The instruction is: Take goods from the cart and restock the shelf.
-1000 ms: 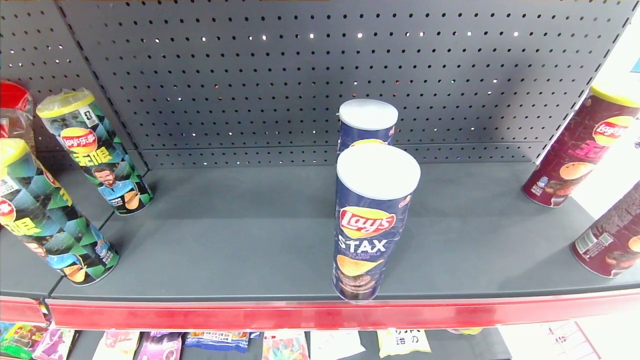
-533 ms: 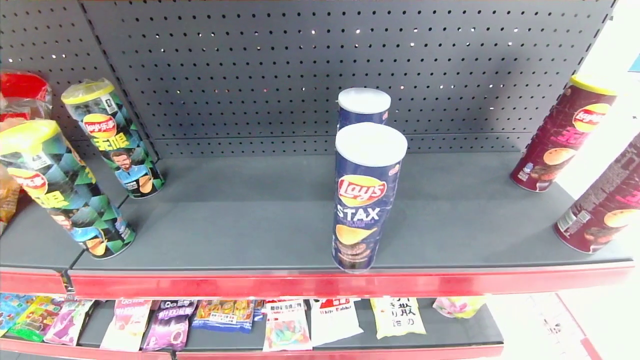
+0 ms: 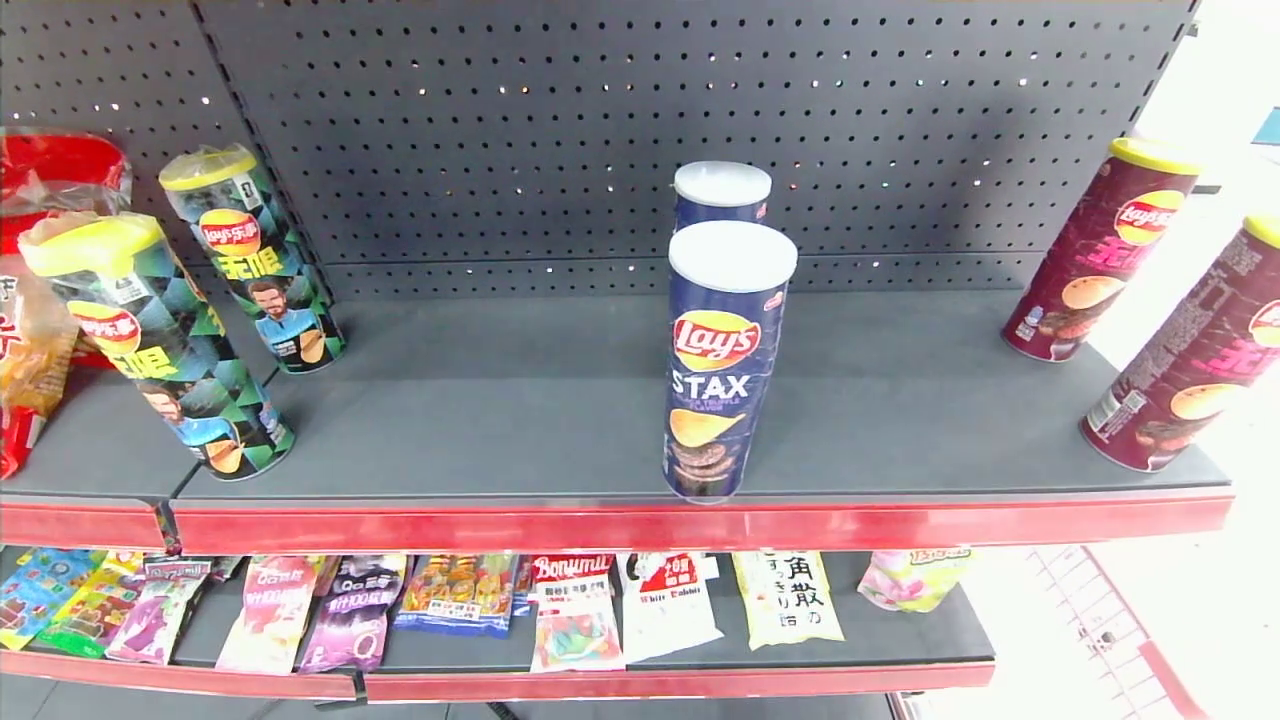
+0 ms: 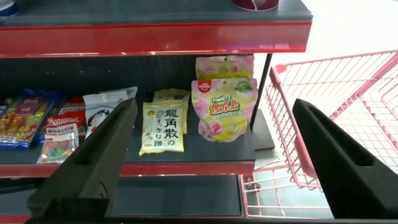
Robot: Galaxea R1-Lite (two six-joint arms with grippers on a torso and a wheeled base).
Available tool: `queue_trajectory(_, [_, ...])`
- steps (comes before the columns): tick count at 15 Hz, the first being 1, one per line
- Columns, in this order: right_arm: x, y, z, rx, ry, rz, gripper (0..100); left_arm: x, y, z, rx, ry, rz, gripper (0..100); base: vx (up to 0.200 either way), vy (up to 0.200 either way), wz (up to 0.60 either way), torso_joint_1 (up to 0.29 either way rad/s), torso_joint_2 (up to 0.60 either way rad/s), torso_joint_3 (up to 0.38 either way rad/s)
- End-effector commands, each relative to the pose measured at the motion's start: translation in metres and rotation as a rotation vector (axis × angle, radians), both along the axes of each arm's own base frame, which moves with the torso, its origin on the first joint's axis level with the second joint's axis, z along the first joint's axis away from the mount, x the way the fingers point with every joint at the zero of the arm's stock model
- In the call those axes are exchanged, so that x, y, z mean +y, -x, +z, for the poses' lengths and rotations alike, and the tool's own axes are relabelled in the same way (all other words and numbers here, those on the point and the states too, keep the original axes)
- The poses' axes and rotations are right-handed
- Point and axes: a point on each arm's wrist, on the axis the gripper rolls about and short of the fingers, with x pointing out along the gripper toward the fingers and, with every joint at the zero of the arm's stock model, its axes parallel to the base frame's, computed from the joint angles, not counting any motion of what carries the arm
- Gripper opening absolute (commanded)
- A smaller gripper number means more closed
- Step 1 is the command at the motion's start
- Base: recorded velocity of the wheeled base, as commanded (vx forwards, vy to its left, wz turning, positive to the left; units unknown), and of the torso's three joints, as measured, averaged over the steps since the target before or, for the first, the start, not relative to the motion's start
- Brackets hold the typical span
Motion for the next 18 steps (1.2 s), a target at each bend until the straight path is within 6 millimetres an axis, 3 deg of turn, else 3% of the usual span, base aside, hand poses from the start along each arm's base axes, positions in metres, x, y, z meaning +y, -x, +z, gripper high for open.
queue_trajectory(1, [0.0, 0.0, 0.0, -0.002, 0.002, 0.001, 100, 0.0, 0.0, 0.0, -0.002, 0.0, 0.002, 100, 0.0, 0.0, 0.0, 0.0, 0.0, 0.0])
queue_trajectory(8, [0.0, 0.0, 0.001, -0.009, 0.005, 0.006, 100, 0.0, 0.0, 0.0, 0.0, 0.0, 0.002, 100, 0.0, 0.0, 0.0, 0.0, 0.0, 0.0])
queue_trajectory(9, [0.001, 0.009, 0.049, -0.106, -0.015, 0.106, 100, 0.0, 0.0, 0.0, 0.0, 0.0, 0.002, 100, 0.0, 0.0, 0.0, 0.0, 0.0, 0.0])
queue_trajectory(10, [0.002, -0.002, 0.087, -0.031, -0.071, 0.149, 100, 0.0, 0.0, 0.0, 0.0, 0.0, 0.0, 100, 0.0, 0.0, 0.0, 0.0, 0.0, 0.0])
queue_trajectory(11, [0.003, -0.012, 0.104, 0.006, -0.091, 0.162, 100, 0.0, 0.0, 0.0, 0.0, 0.0, 0.002, 100, 0.0, 0.0, 0.0, 0.0, 0.0, 0.0])
queue_trajectory(12, [0.005, -0.043, 0.131, 0.108, -0.093, 0.214, 100, 0.0, 0.0, 0.0, 0.0, 0.0, 0.0, 100, 0.0, 0.0, 0.0, 0.0, 0.0, 0.0])
queue_trajectory(14, [0.01, -0.083, 0.134, 0.271, -0.096, 0.262, 100, 0.0, 0.0, 0.0, 0.0, 0.0, 0.002, 100, 0.0, 0.0, 0.0, 0.0, 0.0, 0.0])
queue_trajectory(15, [0.016, -0.113, 0.129, 0.383, -0.095, 0.292, 100, 0.0, 0.0, 0.0, 0.0, 0.0, 0.002, 100, 0.0, 0.0, 0.0, 0.0, 0.0, 0.0])
queue_trajectory(16, [0.016, -0.113, 0.129, 0.383, -0.095, 0.292, 100, 0.0, 0.0, 0.0, 0.0, 0.0, 0.002, 100, 0.0, 0.0, 0.0, 0.0, 0.0, 0.0])
queue_trajectory(17, [0.024, -0.155, 0.127, 0.446, -0.09, 0.304, 100, 0.0, 0.0, 0.0, 0.0, 0.0, 0.002, 100, 0.0, 0.0, 0.0, 0.0, 0.0, 0.0])
queue_trajectory(18, [0.033, -0.173, 0.125, 0.46, -0.077, 0.344, 100, 0.0, 0.0, 0.0, 0.0, 0.0, 0.002, 100, 0.0, 0.0, 0.0, 0.0, 0.0, 0.0])
